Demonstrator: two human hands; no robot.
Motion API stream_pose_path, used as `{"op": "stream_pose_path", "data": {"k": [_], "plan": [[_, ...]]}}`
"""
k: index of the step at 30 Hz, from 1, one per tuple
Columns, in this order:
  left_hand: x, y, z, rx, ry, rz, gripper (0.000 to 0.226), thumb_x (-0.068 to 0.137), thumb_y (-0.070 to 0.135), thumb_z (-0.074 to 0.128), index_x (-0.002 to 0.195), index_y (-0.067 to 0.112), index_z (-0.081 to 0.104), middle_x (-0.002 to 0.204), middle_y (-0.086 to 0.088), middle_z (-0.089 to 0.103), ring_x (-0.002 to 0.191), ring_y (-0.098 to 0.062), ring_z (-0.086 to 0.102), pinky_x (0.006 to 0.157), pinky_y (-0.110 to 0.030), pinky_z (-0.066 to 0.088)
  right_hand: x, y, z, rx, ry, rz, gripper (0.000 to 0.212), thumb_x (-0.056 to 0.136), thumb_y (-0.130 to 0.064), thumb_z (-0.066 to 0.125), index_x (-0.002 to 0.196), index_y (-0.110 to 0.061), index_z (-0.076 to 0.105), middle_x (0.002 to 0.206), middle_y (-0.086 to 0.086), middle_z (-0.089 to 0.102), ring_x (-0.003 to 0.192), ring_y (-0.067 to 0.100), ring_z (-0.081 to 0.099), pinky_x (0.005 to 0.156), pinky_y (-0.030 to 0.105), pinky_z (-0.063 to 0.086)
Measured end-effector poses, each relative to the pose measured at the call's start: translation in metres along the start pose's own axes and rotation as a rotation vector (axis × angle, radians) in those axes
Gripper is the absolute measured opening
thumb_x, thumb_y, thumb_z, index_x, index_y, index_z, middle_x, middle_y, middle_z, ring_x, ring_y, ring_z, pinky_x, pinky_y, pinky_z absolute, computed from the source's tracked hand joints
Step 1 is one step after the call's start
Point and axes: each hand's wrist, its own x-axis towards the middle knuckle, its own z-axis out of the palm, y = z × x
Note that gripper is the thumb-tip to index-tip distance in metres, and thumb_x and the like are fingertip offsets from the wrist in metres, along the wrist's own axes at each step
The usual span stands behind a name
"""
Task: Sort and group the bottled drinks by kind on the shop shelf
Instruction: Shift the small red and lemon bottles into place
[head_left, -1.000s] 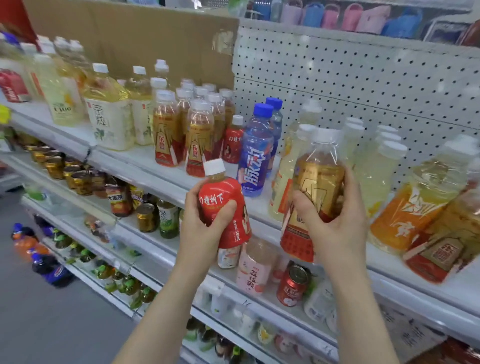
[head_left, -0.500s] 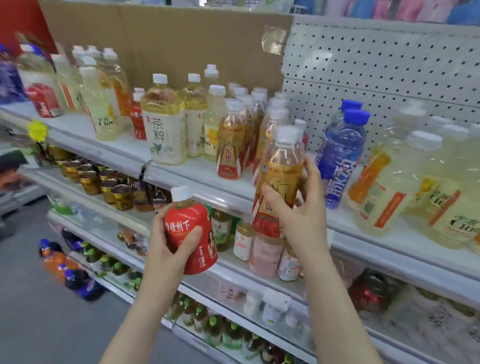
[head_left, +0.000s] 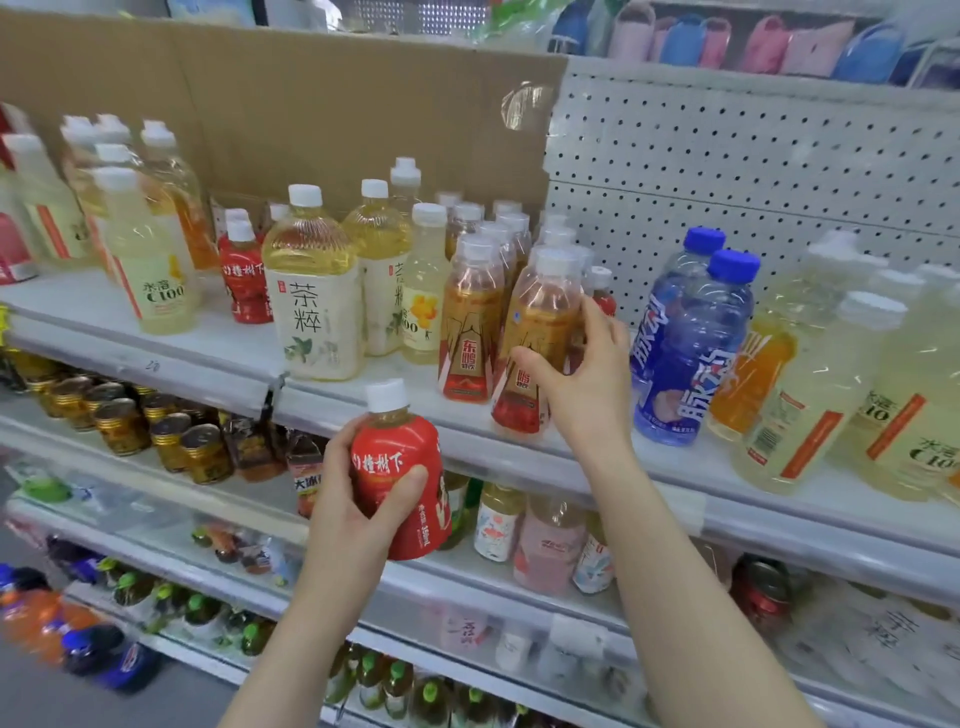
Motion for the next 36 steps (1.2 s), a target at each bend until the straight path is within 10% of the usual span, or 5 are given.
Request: {"op": "stream_pose_path", "data": {"k": [11, 19, 26, 36], "plan": [[0.022, 0.006, 0.015, -0.041, -0.065, 0.0, 0.06, 0.057, 0.062, 0.074, 0.108, 0.074, 0.044, 0.113, 0.027, 0.058, 0.098, 0.006, 0.064, 0.071, -0.023, 0.057, 0.029, 0.007, 0.044, -0.187, -0.007, -0.04, 0.081, 0.086, -0.04, 0.078, 0.15, -0.024, 0.032, 0.137, -0.001, 0.045, 0.125, 0.018, 0.051, 0.106, 0.042, 0.047], [0.027, 0.004, 0.023, -0.042, -0.101, 0.017, 0.06, 0.057, 0.061, 0.075, 0.109, 0.073, 0.045, 0.108, 0.033, 0.06, 0.102, 0.002, 0.065, 0.081, -0.03, 0.056, 0.034, 0.018, 0.014, -0.08, 0.268, -0.136, 0.033, 0.105, -0.029, 0.049, 0.136, -0.016, 0.054, 0.114, -0.004, 0.061, 0.101, 0.008, 0.056, 0.092, 0.032, 0.051], [0.038, 0.008, 0.036, -0.073, -0.085, 0.013, 0.061, 0.052, 0.06, 0.076, 0.105, 0.074, 0.048, 0.106, 0.033, 0.063, 0.098, 0.003, 0.066, 0.079, -0.029, 0.054, 0.125, 0.058, 0.004, -0.318, 0.103, 0.101, 0.051, 0.107, -0.014, 0.04, 0.157, -0.018, 0.031, 0.158, 0.009, 0.037, 0.146, 0.027, 0.034, 0.118, 0.042, 0.032], [0.044, 0.002, 0.044, -0.077, -0.07, 0.011, 0.065, 0.05, 0.06, 0.077, 0.109, 0.068, 0.05, 0.113, 0.02, 0.065, 0.097, -0.001, 0.067, 0.079, -0.03, 0.054, 0.129, 0.064, 0.002, -0.287, 0.146, 0.144, 0.044, 0.105, -0.014, 0.044, 0.149, -0.013, 0.039, 0.146, 0.011, 0.048, 0.128, 0.029, 0.052, 0.099, 0.038, 0.046]]}}
